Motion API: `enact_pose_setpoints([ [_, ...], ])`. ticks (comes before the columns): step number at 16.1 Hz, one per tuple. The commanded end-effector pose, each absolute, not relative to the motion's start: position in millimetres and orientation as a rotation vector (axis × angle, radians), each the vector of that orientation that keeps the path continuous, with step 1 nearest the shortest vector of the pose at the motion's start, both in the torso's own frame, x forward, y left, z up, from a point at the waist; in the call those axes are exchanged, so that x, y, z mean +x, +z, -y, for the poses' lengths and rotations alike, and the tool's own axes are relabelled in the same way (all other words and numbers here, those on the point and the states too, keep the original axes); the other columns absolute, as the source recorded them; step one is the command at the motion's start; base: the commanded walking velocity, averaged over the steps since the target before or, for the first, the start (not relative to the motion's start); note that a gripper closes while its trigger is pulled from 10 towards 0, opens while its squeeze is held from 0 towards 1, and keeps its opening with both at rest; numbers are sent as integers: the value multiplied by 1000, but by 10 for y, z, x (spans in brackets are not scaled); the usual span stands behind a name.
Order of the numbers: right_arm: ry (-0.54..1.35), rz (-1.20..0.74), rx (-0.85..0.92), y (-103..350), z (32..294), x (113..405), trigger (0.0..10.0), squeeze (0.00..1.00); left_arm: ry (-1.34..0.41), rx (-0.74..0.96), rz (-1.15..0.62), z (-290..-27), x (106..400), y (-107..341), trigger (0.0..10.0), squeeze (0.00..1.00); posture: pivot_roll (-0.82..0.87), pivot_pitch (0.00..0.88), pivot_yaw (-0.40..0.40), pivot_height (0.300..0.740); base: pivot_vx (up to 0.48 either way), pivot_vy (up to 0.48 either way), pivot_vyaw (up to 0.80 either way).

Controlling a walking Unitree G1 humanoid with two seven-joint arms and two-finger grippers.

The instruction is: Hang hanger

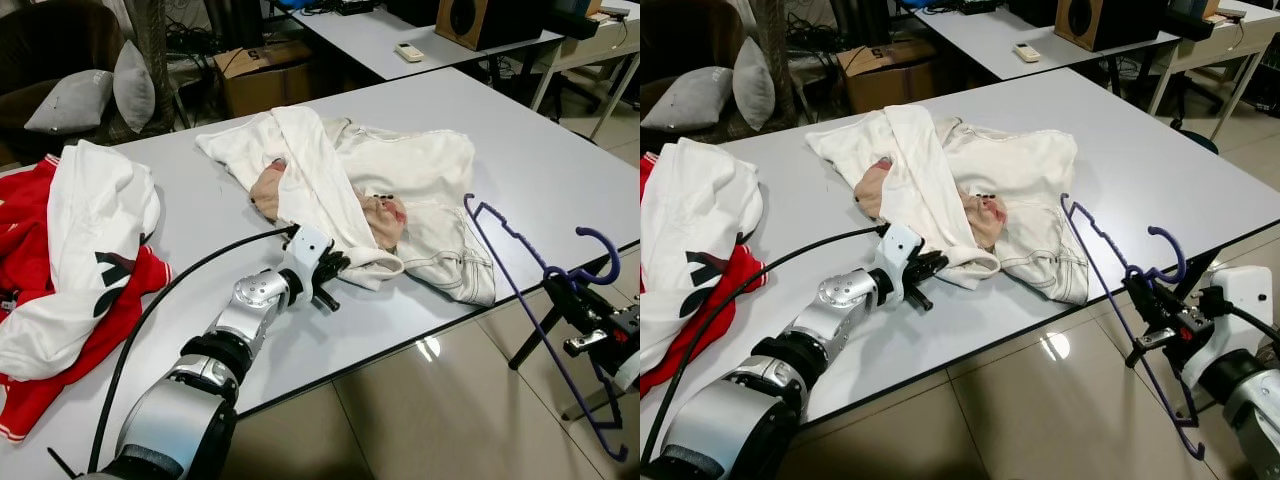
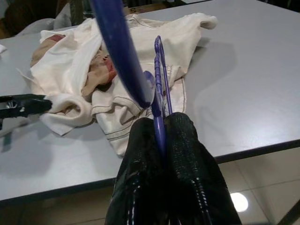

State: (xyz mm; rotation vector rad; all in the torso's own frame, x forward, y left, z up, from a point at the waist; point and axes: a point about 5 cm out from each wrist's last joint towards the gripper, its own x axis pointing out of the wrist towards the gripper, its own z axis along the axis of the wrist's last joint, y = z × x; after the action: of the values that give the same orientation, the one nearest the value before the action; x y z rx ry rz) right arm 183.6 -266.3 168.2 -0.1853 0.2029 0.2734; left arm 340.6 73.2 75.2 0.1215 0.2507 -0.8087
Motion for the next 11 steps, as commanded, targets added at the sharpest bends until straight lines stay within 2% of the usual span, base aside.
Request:
enact_pose_setpoints([
  [1, 306, -169, -188, 1732, 2600, 1837, 10000, 0, -820, 103, -224, -719, 3465, 858, 0, 0, -223, 0, 92, 740, 0, 0, 0],
  [3, 338, -142, -152, 1767, 2567, 1826, 10000, 0, -812, 60, -211, -720, 3495, 909, 0, 0, -222, 0, 95, 740, 0, 0, 0],
  [4, 457, -118, -113, 1832, 2445, 1768, 10000, 0, -791, 7, -183, -720, 3562, 1022, 0, 0, -223, 0, 100, 740, 0, 0, 0],
  [11, 717, -194, 46, 1817, 2197, 1503, 10000, 0, -800, 28, 27, -768, 3866, 1823, 0, 0, -210, 0, 105, 740, 0, 0, 0],
])
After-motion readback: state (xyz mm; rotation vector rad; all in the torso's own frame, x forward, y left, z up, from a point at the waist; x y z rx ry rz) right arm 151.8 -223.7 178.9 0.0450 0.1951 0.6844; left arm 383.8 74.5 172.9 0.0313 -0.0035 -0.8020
